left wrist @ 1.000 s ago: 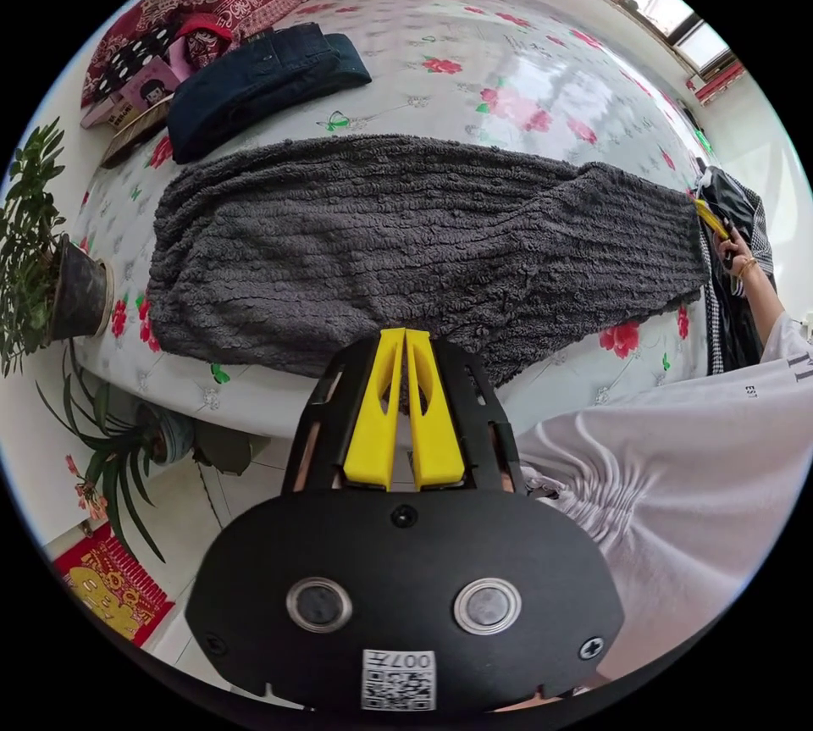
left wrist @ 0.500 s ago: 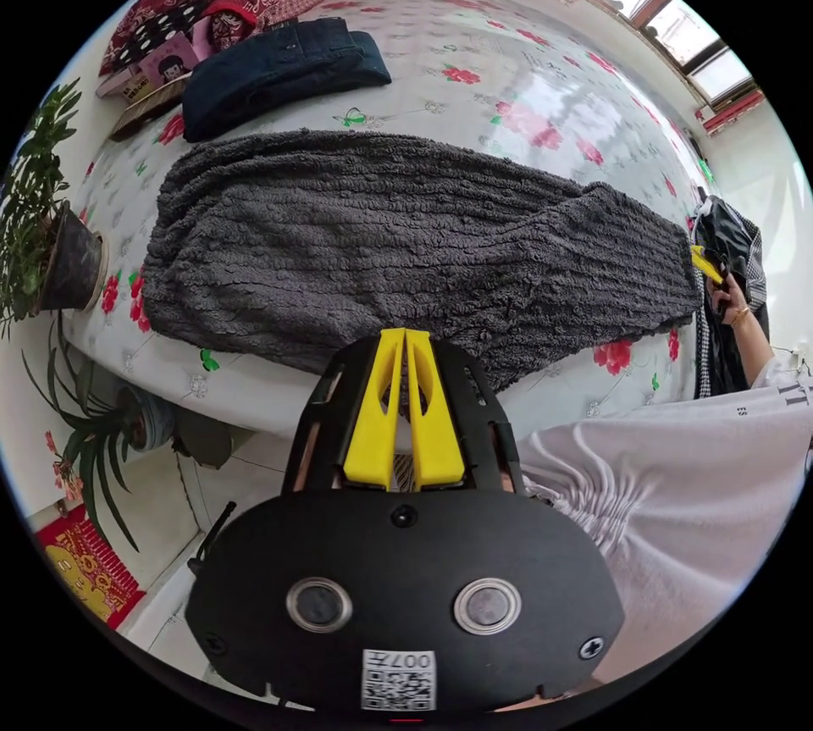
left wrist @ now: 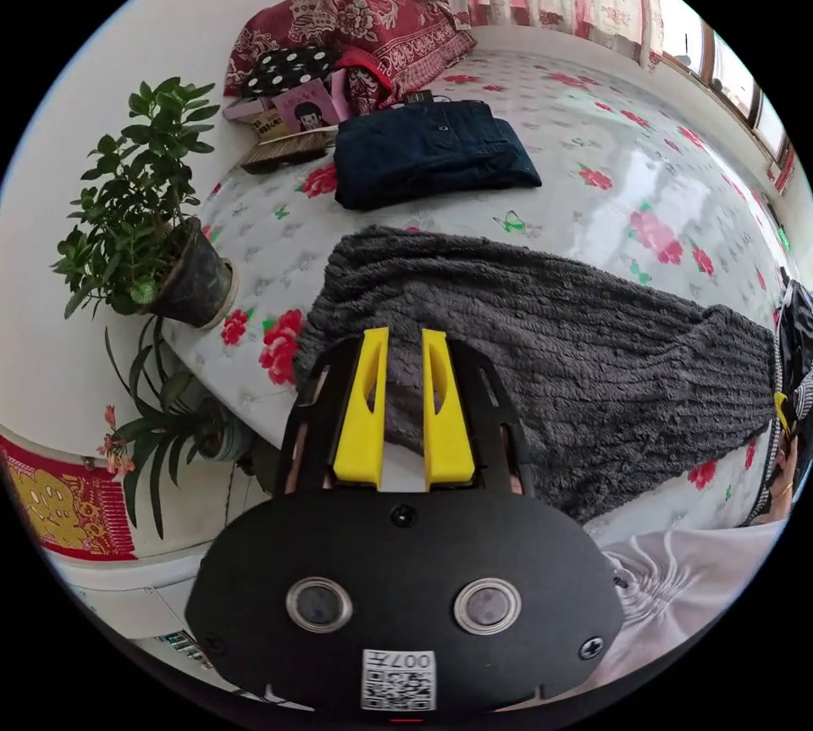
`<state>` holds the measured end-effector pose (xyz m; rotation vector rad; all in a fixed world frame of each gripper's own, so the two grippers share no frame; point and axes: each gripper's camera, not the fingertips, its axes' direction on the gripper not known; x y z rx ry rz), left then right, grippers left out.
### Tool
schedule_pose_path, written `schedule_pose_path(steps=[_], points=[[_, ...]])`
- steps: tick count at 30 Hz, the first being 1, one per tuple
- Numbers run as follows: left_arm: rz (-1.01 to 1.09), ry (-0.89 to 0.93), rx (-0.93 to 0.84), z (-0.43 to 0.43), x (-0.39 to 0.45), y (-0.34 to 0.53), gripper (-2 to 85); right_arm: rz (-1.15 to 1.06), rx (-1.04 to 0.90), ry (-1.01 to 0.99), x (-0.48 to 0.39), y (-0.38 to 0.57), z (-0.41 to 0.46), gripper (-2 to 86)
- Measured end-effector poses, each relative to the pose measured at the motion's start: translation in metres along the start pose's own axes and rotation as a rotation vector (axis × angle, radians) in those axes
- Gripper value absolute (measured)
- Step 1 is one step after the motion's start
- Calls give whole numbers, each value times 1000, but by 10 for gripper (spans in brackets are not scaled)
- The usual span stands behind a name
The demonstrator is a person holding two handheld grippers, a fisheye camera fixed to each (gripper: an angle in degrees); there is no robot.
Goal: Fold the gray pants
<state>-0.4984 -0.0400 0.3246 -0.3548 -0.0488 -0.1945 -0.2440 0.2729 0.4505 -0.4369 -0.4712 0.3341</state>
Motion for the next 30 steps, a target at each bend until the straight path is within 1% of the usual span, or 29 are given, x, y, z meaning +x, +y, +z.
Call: schedule_pose_path(steps=[2, 4, 8, 10, 12, 14, 16, 17, 18, 19, 20, 21, 22, 23, 24, 26, 28, 30], points=[[26, 12, 1, 14, -6, -26, 86, -1, -19, 48, -26, 18, -4, 63], [49, -14, 13, 30, -7, -49, 97, 1, -11, 84, -44, 30, -8, 63], [126, -118, -46, 78, -1, -88, 106, 47, -28, 85, -70, 45, -9, 62], [149, -131, -92, 99, 2, -98, 92, 69, -26, 85, -78, 48, -10, 61], [177, -127, -173, 130, 9, -98, 38, 91, -22, 68, -86, 52, -12, 61], [211, -149, -122, 130, 14, -97, 7, 109, -6, 74, -95, 57, -15, 61], [199, -119, -135, 124, 7, -107, -3, 109, 2, 91, -102, 62, -20, 61], [162, -88, -91, 110, -6, -112, -6, 112, 1, 103, -105, 65, -24, 61], [123, -68, -9, 90, -23, -116, -7, 113, 0, 110, -106, 67, -27, 62], [105, -65, 27, 80, -32, -118, -8, 117, -2, 124, -107, 70, -33, 63], [69, -85, 77, 66, -49, -121, -8, 128, 0, 138, -105, 73, -40, 64], [41, -124, 85, 66, -64, -125, -9, 136, 5, 145, -104, 75, -44, 65], [31, -140, 62, 72, -70, -127, -8, 154, 18, 150, -99, 78, -53, 67], [7, -137, -12, 90, -81, -131, -8, 172, 30, 140, -93, 79, -61, 69], [1, -83, -87, 108, -86, -135, -7, 183, 35, 135, -90, 79, -64, 70], [20, -19, -130, 117, -84, -140, -3, 216, 55, 114, -79, 77, -78, 76], [40, -45, -96, 107, -80, -142, 6, 240, 84, 115, -72, 73, -92, 81], [14, -35, -67, 90, -88, -145, 29, 268, 127, 129, -64, 69, -110, 87]])
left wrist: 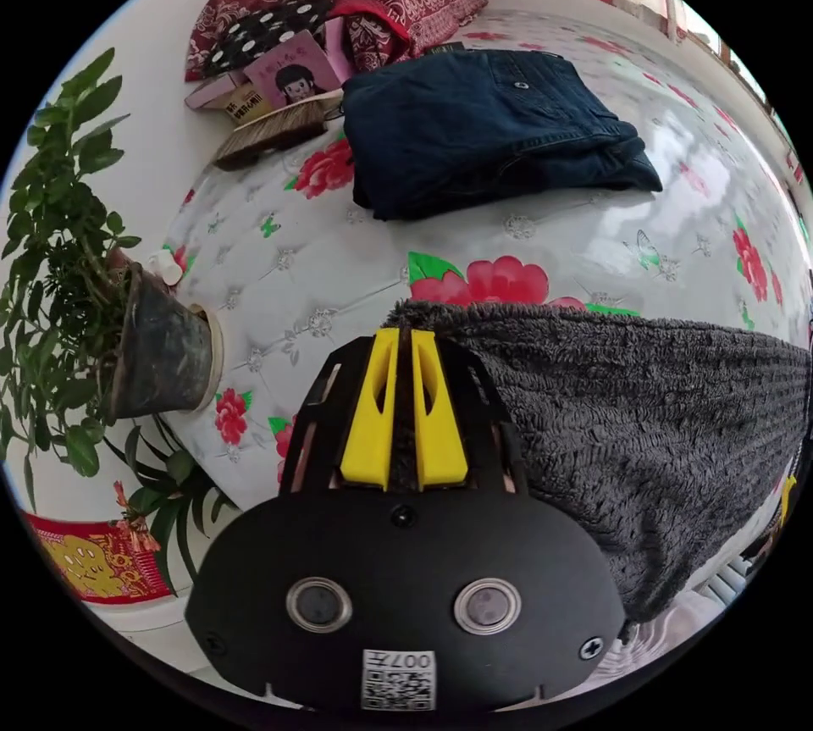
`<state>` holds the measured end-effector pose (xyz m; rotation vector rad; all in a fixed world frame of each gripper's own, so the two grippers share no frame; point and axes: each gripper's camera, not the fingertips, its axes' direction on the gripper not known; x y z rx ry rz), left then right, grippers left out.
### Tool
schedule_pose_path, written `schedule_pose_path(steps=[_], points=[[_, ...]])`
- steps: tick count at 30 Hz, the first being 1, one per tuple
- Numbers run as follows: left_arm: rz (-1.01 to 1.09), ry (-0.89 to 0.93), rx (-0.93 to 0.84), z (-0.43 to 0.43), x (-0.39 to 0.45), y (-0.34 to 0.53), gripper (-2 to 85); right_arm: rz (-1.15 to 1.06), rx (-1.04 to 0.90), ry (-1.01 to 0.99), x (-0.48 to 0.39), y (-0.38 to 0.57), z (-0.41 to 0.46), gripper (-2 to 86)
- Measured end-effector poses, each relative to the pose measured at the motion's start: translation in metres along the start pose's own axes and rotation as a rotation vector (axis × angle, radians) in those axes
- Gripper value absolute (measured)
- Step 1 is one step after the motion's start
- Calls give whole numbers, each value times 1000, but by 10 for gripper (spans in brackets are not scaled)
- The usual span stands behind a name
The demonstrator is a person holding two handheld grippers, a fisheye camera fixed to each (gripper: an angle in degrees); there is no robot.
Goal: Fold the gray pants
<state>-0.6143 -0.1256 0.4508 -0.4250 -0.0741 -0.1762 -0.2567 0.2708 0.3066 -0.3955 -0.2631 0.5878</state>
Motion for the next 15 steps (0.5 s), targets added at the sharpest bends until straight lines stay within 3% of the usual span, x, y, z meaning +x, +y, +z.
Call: schedule_pose_path(steps=[5, 8, 15], points=[[-281, 60, 173, -63, -63, 32, 39, 153, 166, 56, 52, -23, -59, 106], [-528, 260, 275, -88, -112, 85, 28, 291, 248, 67, 98, -34, -85, 118], [-764, 422, 54, -68, -168, 159, 80, 489, 365, -33, 177, -58, -106, 113]])
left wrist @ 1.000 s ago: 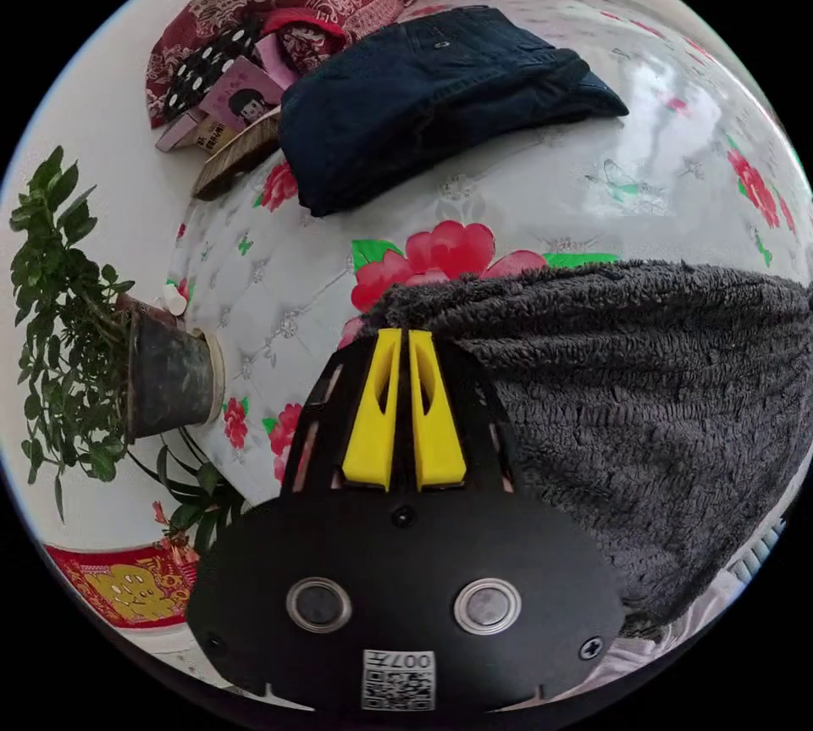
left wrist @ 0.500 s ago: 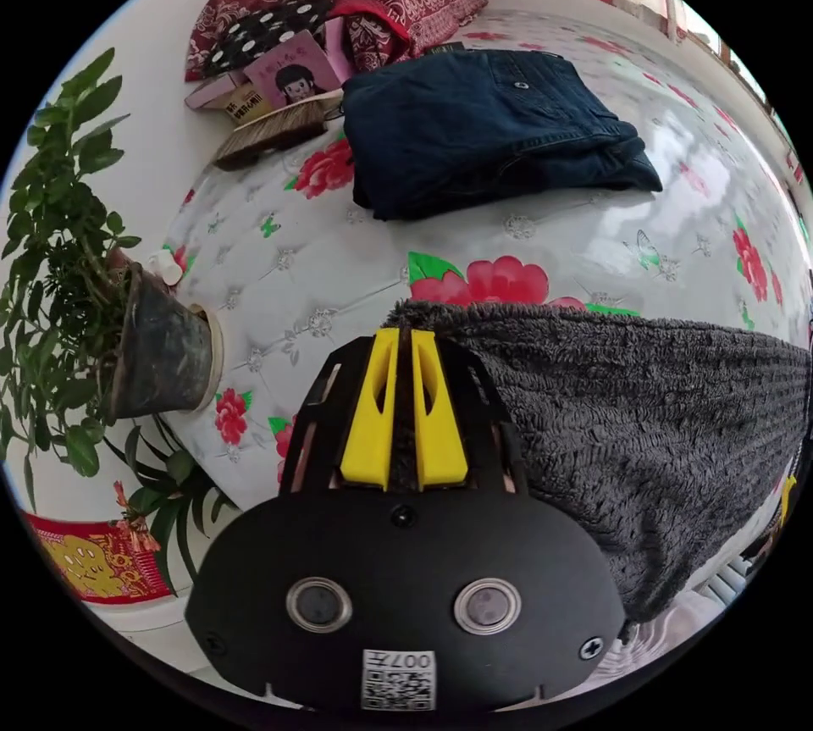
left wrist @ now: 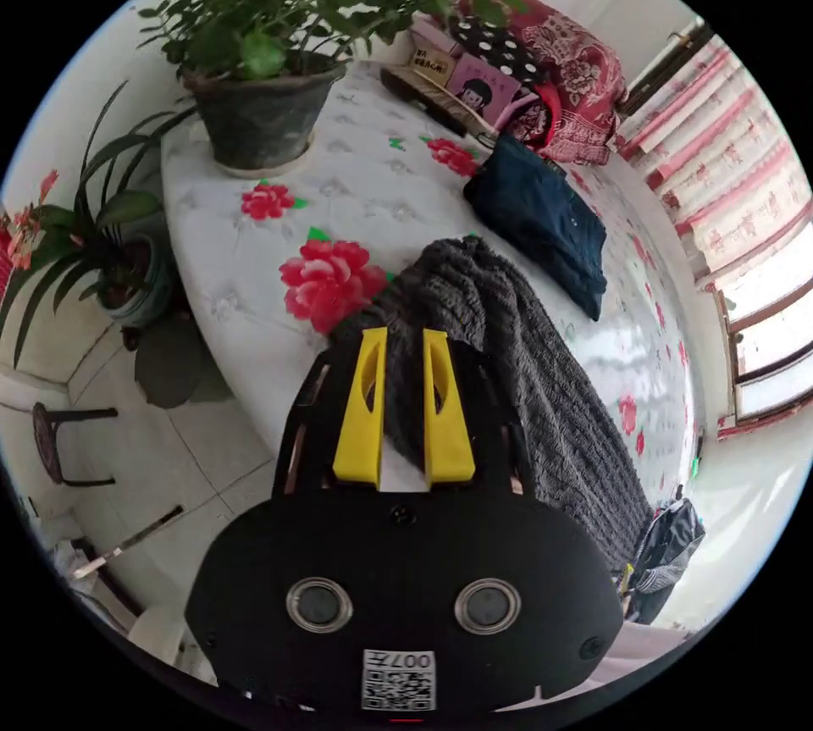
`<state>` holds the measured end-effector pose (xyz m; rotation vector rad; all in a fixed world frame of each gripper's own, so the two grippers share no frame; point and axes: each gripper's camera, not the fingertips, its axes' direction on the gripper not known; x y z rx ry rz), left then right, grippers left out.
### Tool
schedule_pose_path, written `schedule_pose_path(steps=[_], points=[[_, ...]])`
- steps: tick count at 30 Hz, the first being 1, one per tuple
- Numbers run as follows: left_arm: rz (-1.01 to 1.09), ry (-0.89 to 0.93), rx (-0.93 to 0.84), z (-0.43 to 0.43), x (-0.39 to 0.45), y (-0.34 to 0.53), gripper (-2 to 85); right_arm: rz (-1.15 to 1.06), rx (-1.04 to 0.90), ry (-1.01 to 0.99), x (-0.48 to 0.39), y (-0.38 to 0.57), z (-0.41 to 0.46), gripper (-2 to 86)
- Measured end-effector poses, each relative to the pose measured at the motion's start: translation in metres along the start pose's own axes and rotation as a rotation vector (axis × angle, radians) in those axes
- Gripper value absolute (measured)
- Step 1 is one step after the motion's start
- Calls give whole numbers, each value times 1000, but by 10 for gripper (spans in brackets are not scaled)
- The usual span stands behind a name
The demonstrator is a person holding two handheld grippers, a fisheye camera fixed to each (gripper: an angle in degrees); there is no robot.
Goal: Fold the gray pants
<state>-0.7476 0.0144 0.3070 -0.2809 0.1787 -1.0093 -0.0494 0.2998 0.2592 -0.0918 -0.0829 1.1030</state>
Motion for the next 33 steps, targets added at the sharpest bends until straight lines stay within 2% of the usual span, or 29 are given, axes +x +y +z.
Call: schedule_pose_path(steps=[3, 6, 9, 12, 14, 17, 20, 25, 31, 33], points=[[-119, 96, -24, -2, -29, -8, 103, 20, 26, -24, -5, -20, 0, 96], [-190, 152, -62, 3, -50, -19, 114, 23, -83, -54, -24, -48, 10, 68], [-252, 197, -68, 4, -67, -31, 118, -160, -76, -67, -91, -61, -3, 45], [-262, 225, -70, 7, -78, -48, 125, -547, -147, -134, -209, -39, -14, 34], [-262, 237, -82, 10, -83, -58, 126, -913, -243, -207, -305, 21, -22, 32], [-277, 278, -83, 14, -93, -73, 126, -1289, -392, -271, -386, 128, -17, 36], [-288, 313, -97, 20, -103, -84, 125, -1474, -606, -283, -409, 231, 22, 45], [-310, 366, -98, 23, -125, -97, 119, -1549, -1040, 7, -373, 348, 116, 54], [-298, 412, -109, 24, -149, -110, 105, -1496, -960, -101, -374, 327, 72, 63], [-330, 480, -115, 29, -162, -109, 84, -1455, -947, -115, -370, 314, 64, 64]])
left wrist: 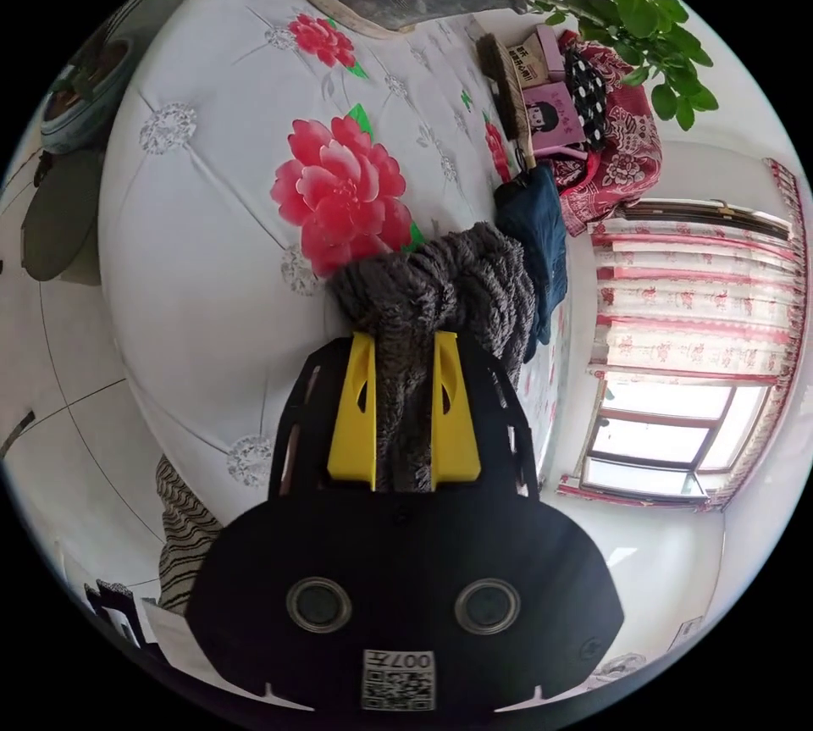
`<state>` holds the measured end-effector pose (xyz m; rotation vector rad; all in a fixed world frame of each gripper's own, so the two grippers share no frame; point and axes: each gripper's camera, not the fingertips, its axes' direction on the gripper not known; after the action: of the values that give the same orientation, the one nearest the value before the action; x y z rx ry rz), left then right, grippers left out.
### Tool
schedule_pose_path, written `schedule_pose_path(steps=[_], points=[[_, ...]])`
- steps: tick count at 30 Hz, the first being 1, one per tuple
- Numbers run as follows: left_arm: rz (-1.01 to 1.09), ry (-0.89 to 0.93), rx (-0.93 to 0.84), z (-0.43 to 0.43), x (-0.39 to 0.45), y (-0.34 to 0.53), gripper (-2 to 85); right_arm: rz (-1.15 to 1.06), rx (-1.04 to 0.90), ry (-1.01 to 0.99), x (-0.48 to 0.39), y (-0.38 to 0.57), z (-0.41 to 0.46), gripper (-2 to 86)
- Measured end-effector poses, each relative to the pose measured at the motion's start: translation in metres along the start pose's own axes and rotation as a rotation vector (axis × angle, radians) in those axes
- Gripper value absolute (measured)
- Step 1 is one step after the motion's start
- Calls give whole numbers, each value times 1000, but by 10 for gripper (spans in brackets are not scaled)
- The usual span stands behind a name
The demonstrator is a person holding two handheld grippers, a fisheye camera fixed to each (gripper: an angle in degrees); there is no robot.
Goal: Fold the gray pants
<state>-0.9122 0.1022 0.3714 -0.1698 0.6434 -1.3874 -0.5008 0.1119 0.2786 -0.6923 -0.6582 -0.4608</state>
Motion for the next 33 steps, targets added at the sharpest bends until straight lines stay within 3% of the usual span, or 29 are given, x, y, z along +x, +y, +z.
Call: schedule_pose_path(steps=[4, 7, 14, 18, 20, 22, 24, 25, 29, 33], points=[[-3, 53, 0, -12, -10, 1, 56, 110, 47, -48, 16, 30, -15, 71], [177, 117, 8, -35, 16, 9, 46, 180, 120, -55, 25, 60, -38, 77], [887, 360, -167, -62, 155, 92, 13, 375, 313, 20, 61, 145, -118, 88], [1288, 479, -439, -26, 232, 198, 11, 459, 389, 37, 81, 181, -148, 91], [1422, 454, -570, 7, 245, 253, 18, 505, 425, 55, 93, 203, -164, 91], [1436, 347, -734, 61, 238, 301, 32, 551, 448, 52, 103, 219, -172, 92], [1494, 25, -961, 152, 197, 361, 58, 594, 465, 38, 113, 235, -176, 92], [1508, -50, -1002, 170, 183, 372, 59, 622, 469, 24, 119, 245, -178, 92], [1483, 0, -1002, 170, 178, 384, 75, 643, 499, 20, 126, 269, -198, 96], [1526, 259, -954, 104, 196, 367, 98, 640, 501, 50, 140, 278, -219, 103]])
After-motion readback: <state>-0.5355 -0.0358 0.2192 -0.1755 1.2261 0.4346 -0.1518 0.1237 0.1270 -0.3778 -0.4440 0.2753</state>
